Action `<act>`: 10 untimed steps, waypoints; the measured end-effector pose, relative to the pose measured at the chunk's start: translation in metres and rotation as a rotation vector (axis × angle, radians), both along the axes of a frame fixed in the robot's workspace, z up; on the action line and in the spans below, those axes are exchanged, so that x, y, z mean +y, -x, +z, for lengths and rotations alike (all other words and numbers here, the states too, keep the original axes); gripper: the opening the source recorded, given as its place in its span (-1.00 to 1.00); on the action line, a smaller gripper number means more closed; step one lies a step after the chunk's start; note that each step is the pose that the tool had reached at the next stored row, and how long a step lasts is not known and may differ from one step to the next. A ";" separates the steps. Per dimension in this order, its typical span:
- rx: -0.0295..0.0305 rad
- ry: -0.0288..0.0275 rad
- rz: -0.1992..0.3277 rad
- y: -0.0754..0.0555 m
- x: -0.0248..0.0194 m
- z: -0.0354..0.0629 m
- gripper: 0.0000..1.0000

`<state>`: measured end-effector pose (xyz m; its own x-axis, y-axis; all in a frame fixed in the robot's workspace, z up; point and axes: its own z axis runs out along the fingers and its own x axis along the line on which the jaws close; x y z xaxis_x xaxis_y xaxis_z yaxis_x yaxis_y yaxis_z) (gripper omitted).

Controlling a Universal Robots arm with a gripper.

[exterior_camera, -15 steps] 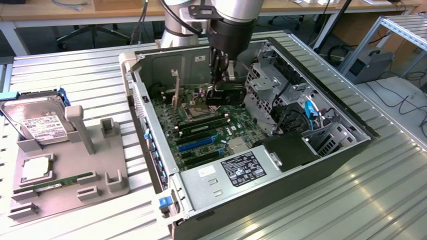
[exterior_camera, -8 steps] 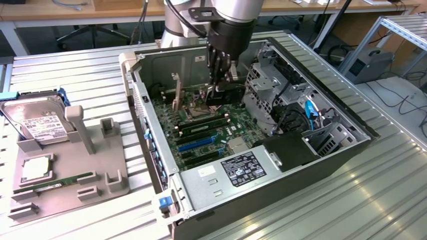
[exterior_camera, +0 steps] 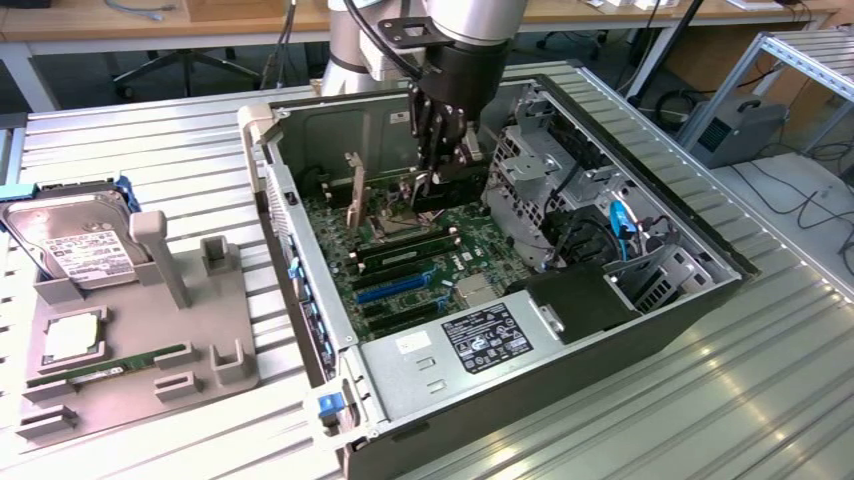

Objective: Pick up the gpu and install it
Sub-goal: 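Insert the gpu into the slot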

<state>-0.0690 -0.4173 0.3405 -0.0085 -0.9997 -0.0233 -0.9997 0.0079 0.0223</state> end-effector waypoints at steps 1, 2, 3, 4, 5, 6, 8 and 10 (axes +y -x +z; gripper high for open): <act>0.0000 0.0000 0.000 0.000 0.0000 0.0000 -0.47; 0.0000 0.0000 0.000 0.000 0.0000 0.0000 -0.47; 0.0000 0.0000 0.000 0.000 0.0000 0.0000 -0.47; -0.0001 -0.0003 0.000 0.000 -0.0003 -0.0002 -0.47; -0.0001 -0.0002 0.000 0.000 -0.0012 -0.0003 -0.47; 0.0000 0.0000 -0.001 0.000 -0.0021 -0.0003 -0.47; -0.0001 -0.0002 -0.005 0.000 -0.0031 -0.0009 -0.47; 0.0000 0.0000 -0.017 0.000 -0.0034 -0.0014 -0.47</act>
<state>-0.0691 -0.4207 0.3390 -0.0257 -0.9994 -0.0233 -0.9994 0.0251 0.0223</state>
